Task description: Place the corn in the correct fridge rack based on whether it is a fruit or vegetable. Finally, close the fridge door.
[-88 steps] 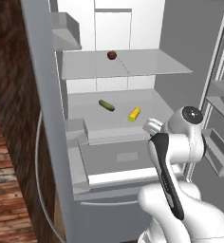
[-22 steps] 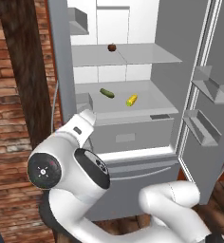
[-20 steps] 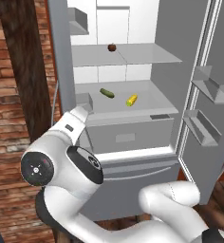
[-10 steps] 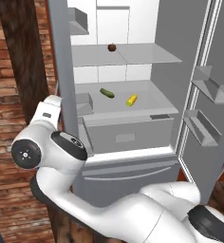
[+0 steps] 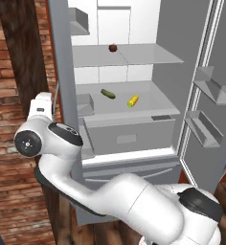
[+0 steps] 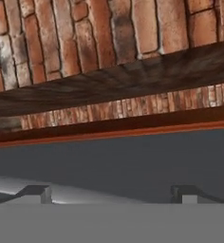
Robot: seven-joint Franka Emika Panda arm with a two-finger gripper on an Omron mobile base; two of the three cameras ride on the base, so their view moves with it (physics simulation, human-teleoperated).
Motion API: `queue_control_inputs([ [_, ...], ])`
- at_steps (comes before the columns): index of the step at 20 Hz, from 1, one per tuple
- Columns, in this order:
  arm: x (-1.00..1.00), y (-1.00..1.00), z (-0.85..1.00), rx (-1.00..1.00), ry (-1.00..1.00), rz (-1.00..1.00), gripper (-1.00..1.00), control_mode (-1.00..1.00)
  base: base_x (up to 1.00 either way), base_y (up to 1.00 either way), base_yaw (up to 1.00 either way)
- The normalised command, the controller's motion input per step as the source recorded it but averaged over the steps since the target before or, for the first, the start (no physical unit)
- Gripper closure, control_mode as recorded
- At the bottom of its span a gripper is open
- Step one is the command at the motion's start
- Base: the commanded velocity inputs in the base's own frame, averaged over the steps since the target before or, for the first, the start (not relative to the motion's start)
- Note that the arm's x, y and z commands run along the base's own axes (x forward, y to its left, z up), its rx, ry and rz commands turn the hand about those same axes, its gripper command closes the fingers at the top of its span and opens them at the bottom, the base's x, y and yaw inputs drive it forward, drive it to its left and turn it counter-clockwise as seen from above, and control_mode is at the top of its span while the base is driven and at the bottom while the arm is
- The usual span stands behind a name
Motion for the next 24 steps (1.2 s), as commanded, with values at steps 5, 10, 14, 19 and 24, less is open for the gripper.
queue_control_inputs([
  [5,0.42,0.21,-0.07,-0.13,0.04,0.0,-1.0,-1.0,0.0,0.0,0.0],
  [10,0.15,-0.04,-0.06,-0.09,0.05,0.0,-1.0,-1.0,0.0,0.0,0.0],
  [14,0.07,-0.28,-0.09,-0.04,0.08,-0.03,-1.0,-1.0,0.0,0.0,0.0],
  [19,0.0,-0.64,0.0,-0.03,0.01,-0.01,-1.0,-1.0,0.0,0.0,0.0],
  [24,0.01,-0.79,0.0,-0.04,0.0,0.0,-1.0,-1.0,0.0,0.0,0.0],
])
